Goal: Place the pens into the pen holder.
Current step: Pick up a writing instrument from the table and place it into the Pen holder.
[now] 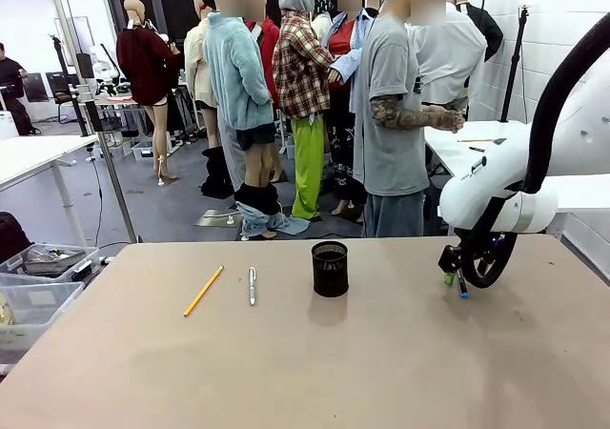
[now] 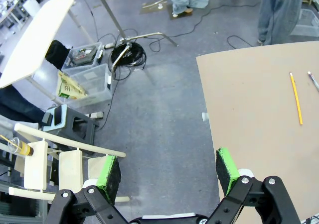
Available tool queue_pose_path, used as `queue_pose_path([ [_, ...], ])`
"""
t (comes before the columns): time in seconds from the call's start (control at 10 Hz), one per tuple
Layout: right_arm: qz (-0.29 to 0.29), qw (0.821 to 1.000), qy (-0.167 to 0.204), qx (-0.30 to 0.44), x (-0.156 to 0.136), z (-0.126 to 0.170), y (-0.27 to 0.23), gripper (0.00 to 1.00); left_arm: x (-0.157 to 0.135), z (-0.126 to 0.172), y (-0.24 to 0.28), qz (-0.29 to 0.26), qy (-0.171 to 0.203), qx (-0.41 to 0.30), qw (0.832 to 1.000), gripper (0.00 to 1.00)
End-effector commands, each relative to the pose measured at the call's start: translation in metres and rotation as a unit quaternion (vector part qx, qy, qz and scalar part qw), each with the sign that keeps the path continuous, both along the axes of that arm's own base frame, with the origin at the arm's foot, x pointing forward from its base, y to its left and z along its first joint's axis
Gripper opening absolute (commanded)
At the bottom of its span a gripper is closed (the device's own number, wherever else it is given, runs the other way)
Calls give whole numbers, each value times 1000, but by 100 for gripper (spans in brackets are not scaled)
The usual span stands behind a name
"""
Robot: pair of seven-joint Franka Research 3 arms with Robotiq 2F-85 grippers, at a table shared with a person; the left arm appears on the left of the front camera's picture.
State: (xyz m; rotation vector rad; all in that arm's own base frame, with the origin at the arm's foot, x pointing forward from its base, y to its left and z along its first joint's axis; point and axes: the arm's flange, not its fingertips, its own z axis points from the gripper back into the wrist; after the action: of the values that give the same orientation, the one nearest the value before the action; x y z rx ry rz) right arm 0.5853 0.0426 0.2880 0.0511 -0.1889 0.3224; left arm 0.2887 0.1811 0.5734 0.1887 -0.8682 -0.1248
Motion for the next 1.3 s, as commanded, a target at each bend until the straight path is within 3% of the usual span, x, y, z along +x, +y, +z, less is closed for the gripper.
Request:
queue_pose_path([
  [0.0, -8, 1000, 9, -12, 11, -2, 4, 100, 2, 0, 1, 6, -5, 0, 1000, 100],
  [0.2, -10, 999, 11, -46, 10, 0, 10, 100, 2, 0, 1, 6, -5, 0, 1000, 100],
  [0.5, -1, 998, 10, -66, 7, 14, 17, 45, 2, 0, 1, 6, -5, 0, 1000, 100],
  [0.7, 9, 998, 34, -43, 11, 14, 18, 6, 2, 0, 1, 6, -5, 0, 1000, 100],
  [0.8, 7, 998, 49, -38, 15, 13, 18, 0, 2, 0, 1, 6, -5, 0, 1000, 100],
  [1.2, 25, 994, 102, -39, 22, 5, 22, 0, 2, 0, 1, 6, -5, 0, 1000, 100],
])
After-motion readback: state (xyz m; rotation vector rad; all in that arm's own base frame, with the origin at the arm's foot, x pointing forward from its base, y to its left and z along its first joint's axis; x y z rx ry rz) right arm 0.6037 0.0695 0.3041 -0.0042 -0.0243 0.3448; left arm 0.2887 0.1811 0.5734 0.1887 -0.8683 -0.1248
